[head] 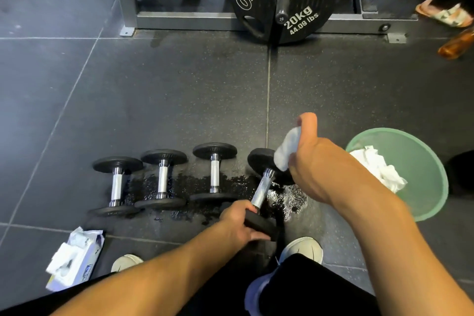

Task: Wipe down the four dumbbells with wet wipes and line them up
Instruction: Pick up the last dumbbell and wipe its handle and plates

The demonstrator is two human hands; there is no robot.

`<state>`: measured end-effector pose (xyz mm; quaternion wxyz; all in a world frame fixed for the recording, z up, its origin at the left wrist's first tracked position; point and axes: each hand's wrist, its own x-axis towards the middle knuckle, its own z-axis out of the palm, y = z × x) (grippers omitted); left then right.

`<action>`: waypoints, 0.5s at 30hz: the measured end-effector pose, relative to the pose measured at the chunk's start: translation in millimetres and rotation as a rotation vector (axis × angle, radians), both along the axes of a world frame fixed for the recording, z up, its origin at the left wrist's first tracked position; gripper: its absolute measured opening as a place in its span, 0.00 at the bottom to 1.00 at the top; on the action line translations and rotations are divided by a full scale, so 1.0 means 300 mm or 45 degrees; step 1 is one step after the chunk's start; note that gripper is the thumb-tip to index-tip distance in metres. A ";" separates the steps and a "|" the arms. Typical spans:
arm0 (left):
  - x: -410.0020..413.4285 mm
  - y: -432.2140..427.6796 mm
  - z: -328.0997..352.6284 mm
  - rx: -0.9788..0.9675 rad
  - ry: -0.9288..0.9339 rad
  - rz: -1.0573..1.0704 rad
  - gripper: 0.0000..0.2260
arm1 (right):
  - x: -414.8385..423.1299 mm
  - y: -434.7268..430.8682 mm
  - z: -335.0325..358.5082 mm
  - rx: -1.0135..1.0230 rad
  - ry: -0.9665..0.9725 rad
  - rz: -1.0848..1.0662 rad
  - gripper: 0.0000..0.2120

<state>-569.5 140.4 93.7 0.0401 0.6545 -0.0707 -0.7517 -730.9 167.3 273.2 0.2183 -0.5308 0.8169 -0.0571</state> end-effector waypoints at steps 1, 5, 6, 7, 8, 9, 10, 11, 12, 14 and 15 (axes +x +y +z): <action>0.041 -0.002 0.055 -0.021 -0.007 -0.043 0.05 | 0.009 -0.005 0.013 -0.003 -0.016 0.073 0.11; 0.215 -0.019 0.271 -0.165 -0.075 -0.272 0.05 | 0.073 -0.009 0.050 -0.200 -0.146 0.305 0.04; 0.255 -0.024 0.327 -0.225 -0.090 -0.314 0.04 | 0.100 -0.016 0.048 -0.254 -0.142 0.360 0.02; 0.295 -0.027 0.384 -0.289 -0.097 -0.358 0.04 | 0.135 -0.024 0.041 -0.293 -0.119 0.436 0.01; 0.332 -0.033 0.437 -0.359 -0.096 -0.390 0.04 | 0.173 -0.037 0.035 -0.325 -0.086 0.524 0.02; 0.369 -0.038 0.485 -0.424 -0.096 -0.419 0.04 | 0.215 -0.047 0.022 -0.350 -0.058 0.600 0.02; 0.387 -0.040 0.519 -0.477 -0.096 -0.434 0.04 | 0.244 -0.053 0.011 -0.369 -0.008 0.660 0.03; 0.420 -0.042 0.548 -0.522 -0.100 -0.429 0.04 | 0.289 -0.060 -0.002 -0.394 0.063 0.722 0.05; 0.444 -0.044 0.566 -0.560 -0.096 -0.418 0.04 | 0.323 -0.067 -0.013 -0.416 0.148 0.757 0.07; 0.483 -0.045 0.589 -0.601 -0.081 -0.380 0.05 | 0.384 -0.075 -0.021 -0.476 0.318 0.740 0.10; 0.497 -0.047 0.594 -0.618 -0.073 -0.374 0.05 | 0.405 -0.084 -0.023 -0.510 0.379 0.711 0.10</action>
